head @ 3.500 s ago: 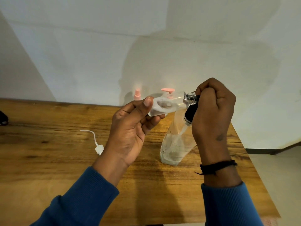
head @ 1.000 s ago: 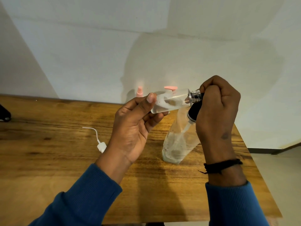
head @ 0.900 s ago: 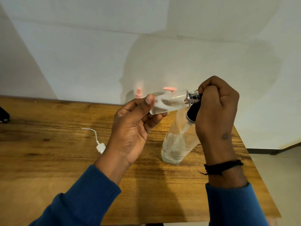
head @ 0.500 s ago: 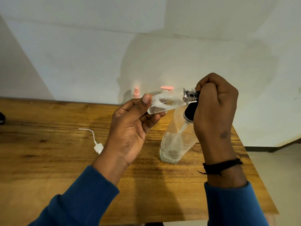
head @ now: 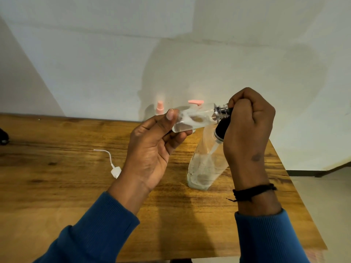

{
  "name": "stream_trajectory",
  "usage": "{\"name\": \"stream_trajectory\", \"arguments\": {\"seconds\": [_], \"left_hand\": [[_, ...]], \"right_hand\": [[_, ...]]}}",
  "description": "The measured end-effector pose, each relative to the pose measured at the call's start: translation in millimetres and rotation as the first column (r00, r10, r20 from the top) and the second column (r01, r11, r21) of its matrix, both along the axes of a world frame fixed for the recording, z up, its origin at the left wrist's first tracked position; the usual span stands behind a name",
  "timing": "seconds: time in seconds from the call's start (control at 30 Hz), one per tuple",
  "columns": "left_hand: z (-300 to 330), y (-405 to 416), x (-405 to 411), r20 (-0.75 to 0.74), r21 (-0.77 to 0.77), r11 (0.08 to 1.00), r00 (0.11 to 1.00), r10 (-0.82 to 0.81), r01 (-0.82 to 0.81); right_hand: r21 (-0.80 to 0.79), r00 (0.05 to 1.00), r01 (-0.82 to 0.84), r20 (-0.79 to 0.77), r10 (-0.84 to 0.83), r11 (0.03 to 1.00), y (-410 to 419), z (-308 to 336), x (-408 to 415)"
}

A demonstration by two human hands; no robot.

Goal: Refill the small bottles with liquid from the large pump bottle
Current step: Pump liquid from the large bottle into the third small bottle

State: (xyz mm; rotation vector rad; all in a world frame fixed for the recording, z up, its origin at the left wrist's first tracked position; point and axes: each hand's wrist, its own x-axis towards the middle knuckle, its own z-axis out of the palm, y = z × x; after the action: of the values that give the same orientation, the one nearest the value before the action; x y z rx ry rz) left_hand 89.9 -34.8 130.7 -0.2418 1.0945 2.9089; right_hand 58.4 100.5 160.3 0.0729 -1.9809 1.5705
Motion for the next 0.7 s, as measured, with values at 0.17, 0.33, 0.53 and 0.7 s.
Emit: {"name": "stream_trajectory", "arguments": {"seconds": [0.17, 0.33, 0.53, 0.7], "left_hand": [[0.9, -0.3, -0.1, 0.000, 0.003, 1.000, 1.000, -0.009, 0.009], [0.7, -1.4, -0.3, 0.007, -0.006, 1.000, 1.000, 0.000, 0.000], [2.4, 0.8, 0.3, 0.003, 0.003, 1.000, 1.000, -0.008, 0.008], [1.1, -0.3, 0.5, -0.001, -0.005, 1.000, 1.000, 0.001, -0.001]], "right_hand": [[0.032, 1.000, 0.002, -0.013, -0.001, 0.999, 1.4, 3.7, 0.5], [0.000, 1.000, 0.003, -0.003, -0.003, 1.000, -1.1, -0.2, 1.5], [0.048, 1.000, 0.025, -0.011, -0.024, 0.999, 2.6, 3.7, -0.7], [0.023, 1.000, 0.023, -0.009, -0.023, 0.999, 0.0, -2.0, -0.7]]}}
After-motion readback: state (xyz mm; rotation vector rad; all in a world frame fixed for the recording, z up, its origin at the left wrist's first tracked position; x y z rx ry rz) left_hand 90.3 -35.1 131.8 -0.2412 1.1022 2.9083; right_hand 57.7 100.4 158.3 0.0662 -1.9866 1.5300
